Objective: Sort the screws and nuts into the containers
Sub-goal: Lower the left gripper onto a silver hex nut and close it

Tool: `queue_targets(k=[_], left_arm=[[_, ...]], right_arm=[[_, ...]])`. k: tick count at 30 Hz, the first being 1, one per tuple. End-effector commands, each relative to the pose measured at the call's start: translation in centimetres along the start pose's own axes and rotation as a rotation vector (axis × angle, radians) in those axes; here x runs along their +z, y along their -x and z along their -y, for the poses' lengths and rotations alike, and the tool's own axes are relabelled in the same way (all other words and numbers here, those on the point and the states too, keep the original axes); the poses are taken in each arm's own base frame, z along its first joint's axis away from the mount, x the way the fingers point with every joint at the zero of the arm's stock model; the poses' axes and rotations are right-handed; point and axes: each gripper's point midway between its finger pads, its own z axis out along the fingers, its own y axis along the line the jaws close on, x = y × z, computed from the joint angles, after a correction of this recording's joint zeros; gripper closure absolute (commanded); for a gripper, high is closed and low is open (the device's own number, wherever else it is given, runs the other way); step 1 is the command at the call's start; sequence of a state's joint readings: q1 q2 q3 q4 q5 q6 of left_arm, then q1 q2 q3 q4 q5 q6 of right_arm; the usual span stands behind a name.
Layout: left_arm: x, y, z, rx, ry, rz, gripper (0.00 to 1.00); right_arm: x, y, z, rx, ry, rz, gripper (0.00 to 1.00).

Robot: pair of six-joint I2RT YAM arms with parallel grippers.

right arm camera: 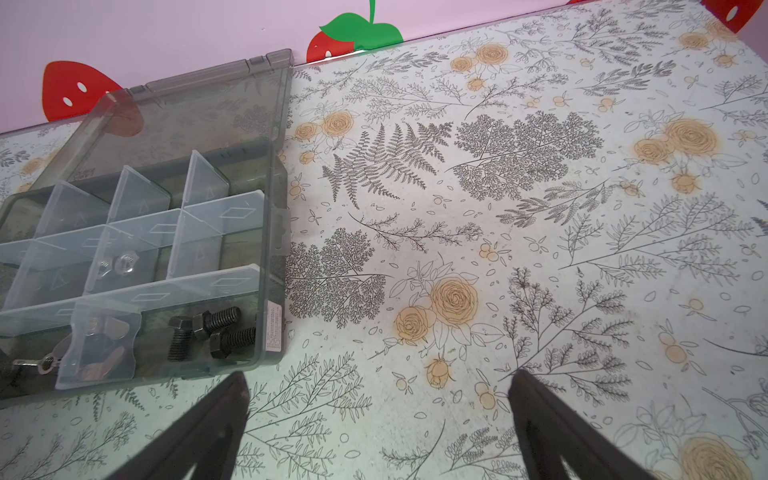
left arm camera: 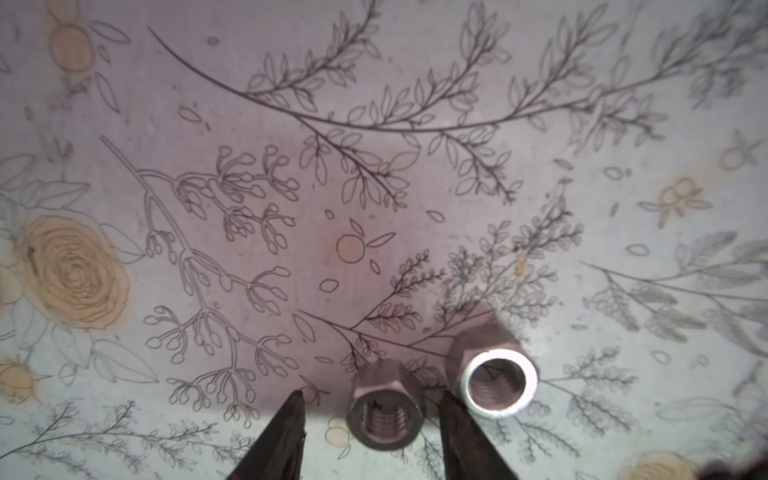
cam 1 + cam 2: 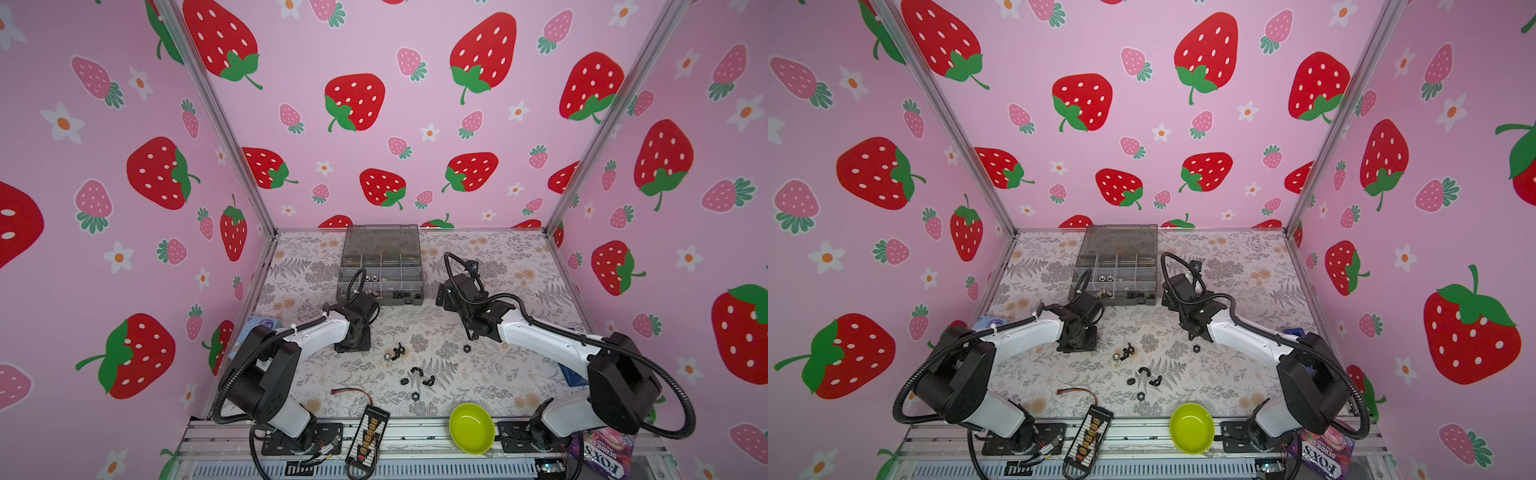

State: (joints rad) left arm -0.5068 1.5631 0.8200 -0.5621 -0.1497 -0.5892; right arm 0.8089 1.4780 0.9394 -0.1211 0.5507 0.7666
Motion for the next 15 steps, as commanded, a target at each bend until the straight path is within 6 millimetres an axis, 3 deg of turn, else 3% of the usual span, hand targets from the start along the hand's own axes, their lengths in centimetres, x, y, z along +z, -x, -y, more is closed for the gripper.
queue_targets(k=[1,15], left_arm=[[0.8,-0.1,-0.7,-0.015,0.049,-0.015,0.50],[1.1,-0.7,-2.3,-0.096,0.076,-0.041,0.57]], right_arm=[[0.0,0.1,0.7,0.019,-0.030,0.006,0.00],[0.1,-0.2,0.7,0.012,-0.037,-0.004,0.00]])
